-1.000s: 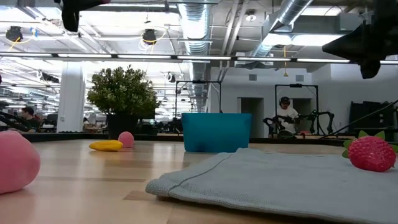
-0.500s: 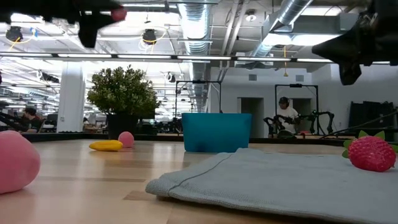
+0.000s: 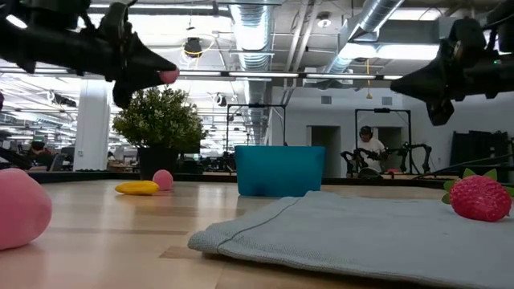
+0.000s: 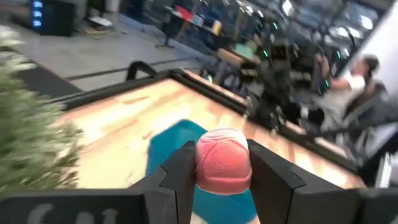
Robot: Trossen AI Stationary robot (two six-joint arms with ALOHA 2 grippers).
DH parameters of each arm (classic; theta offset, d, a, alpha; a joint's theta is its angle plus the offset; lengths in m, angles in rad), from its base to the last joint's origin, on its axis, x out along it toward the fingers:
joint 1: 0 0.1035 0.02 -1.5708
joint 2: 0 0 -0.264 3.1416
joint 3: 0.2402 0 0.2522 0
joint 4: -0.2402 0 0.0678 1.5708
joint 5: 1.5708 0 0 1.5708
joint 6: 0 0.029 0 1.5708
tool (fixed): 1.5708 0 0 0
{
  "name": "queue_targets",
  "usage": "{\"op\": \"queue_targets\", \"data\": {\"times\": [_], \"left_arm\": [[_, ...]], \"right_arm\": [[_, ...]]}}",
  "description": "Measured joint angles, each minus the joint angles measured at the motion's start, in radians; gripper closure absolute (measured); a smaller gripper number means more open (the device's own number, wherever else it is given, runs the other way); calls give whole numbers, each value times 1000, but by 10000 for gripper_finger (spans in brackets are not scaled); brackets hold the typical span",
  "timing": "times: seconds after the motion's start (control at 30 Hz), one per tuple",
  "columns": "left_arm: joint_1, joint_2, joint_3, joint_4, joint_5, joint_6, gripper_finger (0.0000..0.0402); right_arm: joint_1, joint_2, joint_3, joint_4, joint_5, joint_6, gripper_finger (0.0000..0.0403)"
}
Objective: Pick and placing Produce into tupperware
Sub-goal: Put the peach into the blue bin
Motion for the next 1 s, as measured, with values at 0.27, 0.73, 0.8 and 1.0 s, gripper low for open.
{"op": "queue_targets", "data": {"times": [0.27, 0.73, 0.8, 1.0], "left_arm": [[45, 211, 124, 15, 60, 116, 289], [98, 728, 493, -135, 320, 213, 289], [102, 786, 570, -236, 331, 242, 289], [122, 923, 766, -448, 401, 265, 289]], "right_arm": [[-5, 41, 0, 6, -10, -2, 351], [-2, 64, 0, 13, -14, 18, 351], [-2, 64, 0, 12, -15, 18, 351], [-1, 64, 0, 10, -17, 18, 351]]}}
